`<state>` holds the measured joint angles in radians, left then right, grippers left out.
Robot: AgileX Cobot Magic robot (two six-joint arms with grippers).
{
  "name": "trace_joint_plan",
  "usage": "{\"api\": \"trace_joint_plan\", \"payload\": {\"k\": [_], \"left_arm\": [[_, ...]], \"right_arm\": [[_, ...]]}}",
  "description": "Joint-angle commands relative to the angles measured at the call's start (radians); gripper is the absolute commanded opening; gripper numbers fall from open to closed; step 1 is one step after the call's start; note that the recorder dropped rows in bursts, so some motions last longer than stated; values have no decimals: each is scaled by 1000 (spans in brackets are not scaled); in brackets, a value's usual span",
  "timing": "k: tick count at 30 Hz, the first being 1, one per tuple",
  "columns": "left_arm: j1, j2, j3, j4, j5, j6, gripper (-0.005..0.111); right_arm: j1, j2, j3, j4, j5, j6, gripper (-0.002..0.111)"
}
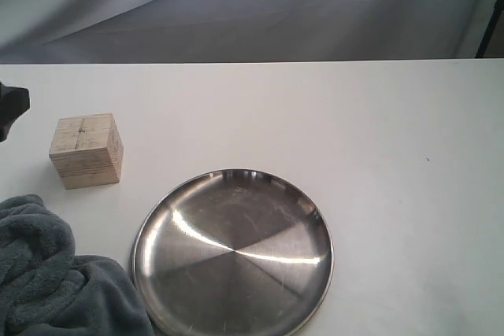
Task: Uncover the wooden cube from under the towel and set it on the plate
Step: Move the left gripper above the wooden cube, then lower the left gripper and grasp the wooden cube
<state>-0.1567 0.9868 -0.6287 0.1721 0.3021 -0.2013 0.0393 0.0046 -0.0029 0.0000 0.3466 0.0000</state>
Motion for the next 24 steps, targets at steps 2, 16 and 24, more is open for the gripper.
{"api": "trace_joint_plan", "payload": {"k": [2,16,24], "left_arm": [[-5,157,-6,-92,-209,-26,104],[-5,617,-169,13,-280,3,1],[-5,620,-169,18,-302,1,2]], "right_arm": [[-7,-5,3,0,-3,0,0],[-7,-5,3,0,-3,0,0],[-7,-5,3,0,-3,0,0]]}}
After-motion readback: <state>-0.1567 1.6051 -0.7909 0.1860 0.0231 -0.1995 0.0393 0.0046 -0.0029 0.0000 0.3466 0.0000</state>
